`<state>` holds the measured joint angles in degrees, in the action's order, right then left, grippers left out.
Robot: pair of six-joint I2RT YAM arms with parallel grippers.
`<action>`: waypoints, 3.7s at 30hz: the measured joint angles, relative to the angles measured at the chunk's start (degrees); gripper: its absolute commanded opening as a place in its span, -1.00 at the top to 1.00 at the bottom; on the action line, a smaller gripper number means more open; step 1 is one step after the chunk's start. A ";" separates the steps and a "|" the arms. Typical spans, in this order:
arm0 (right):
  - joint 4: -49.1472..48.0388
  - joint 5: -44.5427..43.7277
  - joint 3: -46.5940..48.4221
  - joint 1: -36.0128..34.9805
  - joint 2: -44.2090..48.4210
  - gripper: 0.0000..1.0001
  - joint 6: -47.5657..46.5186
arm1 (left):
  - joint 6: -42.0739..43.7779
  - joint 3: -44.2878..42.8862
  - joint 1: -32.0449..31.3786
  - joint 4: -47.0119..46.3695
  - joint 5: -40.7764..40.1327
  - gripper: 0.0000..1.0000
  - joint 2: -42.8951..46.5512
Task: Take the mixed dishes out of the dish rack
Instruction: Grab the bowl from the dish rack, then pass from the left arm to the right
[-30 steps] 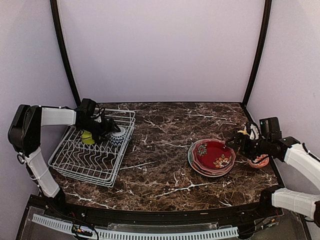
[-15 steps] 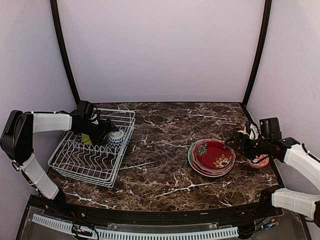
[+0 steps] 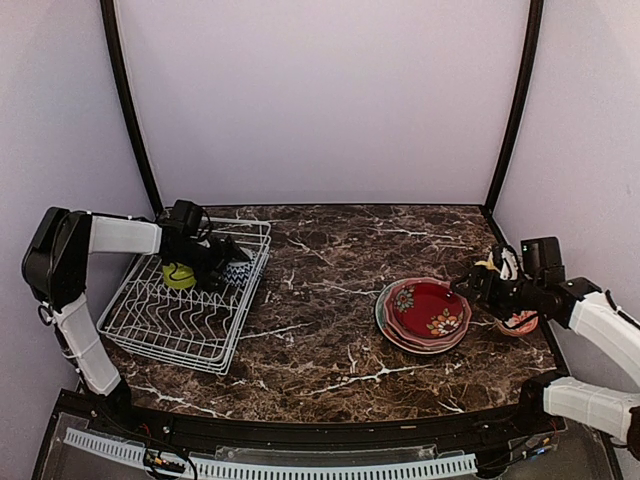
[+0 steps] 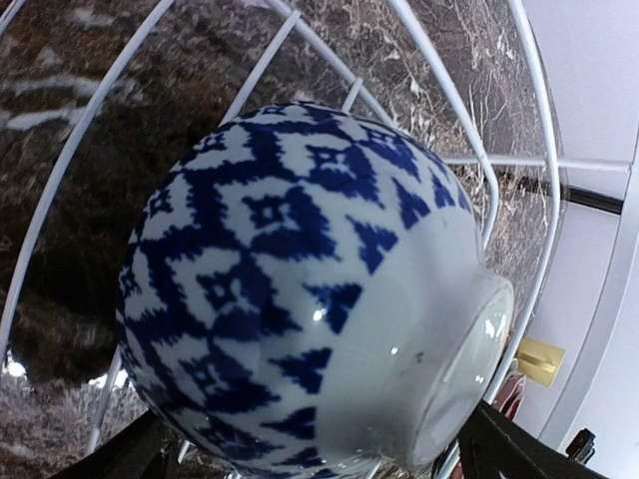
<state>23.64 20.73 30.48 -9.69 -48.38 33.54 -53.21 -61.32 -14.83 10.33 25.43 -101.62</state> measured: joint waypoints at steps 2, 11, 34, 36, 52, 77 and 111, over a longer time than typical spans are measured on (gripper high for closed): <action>0.04 0.00 0.00 0.00 0.61 -0.97 0.02 | 0.28 -2.32 0.09 0.13 -0.17 -0.92 -1.75; 0.04 -0.07 -0.92 0.00 1.64 -0.97 0.26 | -1.05 -0.24 0.02 -3.52 -0.92 -0.98 -0.96; 0.15 -0.70 -1.38 0.00 2.64 -0.97 0.66 | -13.53 9.60 0.07 -25.55 -3.65 -0.98 -0.15; 0.15 -0.70 -1.38 0.00 2.60 -0.97 0.66 | -14.14 10.12 0.07 -26.38 -4.44 -0.97 0.09; 0.35 -1.27 -1.38 0.00 3.13 -0.97 0.66 | -19.02 10.58 -0.09 -30.08 -7.74 -0.65 -1.07; 1.75 -1.51 -0.04 0.00 3.43 -0.97 -0.07 | -15.82 11.30 0.28 -26.88 -8.37 0.11 9.29; -60.61 24.06 7.30 -22.10 -25.90 -0.70 24.15 | -20.85 6.45 -26.29 -67.52 14.03 0.26 0.59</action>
<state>-36.97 44.80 37.78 -31.79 -74.28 57.69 -74.06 -54.87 -41.12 -57.19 39.46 -101.03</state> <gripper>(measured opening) 0.944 0.713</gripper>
